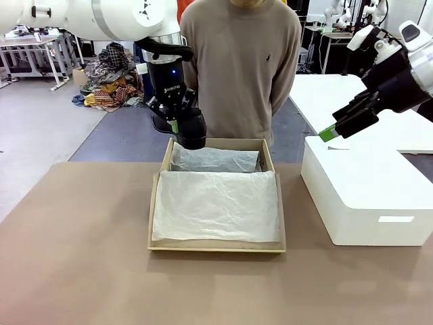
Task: Pack the shoes into the box.
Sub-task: Place the other shoe of the Shoes into the Shoes Box.
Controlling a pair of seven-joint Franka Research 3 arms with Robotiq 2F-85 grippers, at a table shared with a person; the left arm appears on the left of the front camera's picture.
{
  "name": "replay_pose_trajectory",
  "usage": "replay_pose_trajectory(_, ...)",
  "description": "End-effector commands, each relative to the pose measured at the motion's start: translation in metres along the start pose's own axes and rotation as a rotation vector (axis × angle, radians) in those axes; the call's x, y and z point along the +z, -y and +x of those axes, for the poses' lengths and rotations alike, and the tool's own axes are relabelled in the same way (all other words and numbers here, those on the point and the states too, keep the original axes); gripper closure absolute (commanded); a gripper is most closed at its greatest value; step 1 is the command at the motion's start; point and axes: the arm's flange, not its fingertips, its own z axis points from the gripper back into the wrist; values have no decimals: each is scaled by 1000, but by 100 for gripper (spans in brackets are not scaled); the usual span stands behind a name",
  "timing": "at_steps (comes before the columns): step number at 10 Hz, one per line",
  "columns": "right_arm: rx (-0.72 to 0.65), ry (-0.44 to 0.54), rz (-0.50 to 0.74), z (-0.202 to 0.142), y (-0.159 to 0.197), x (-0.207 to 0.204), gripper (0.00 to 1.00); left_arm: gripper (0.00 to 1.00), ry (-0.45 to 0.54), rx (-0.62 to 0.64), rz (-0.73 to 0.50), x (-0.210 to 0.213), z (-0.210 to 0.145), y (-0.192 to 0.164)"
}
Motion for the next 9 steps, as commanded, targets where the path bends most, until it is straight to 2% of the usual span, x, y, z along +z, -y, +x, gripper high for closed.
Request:
replay_pose_trajectory(1,1,7,0,0,0,0,0,100,35,119,-22,-1,-12,10)
replay_pose_trajectory(2,1,7,0,0,0,0,0,100,21,230,-25,0,-23,23)
replay_pose_trajectory(5,1,7,0,0,0,0,0,100,15,418,-69,-3,-46,59)
replay_pose_trajectory(9,1,7,0,0,0,0,0,100,28,556,-53,-38,-67,100)
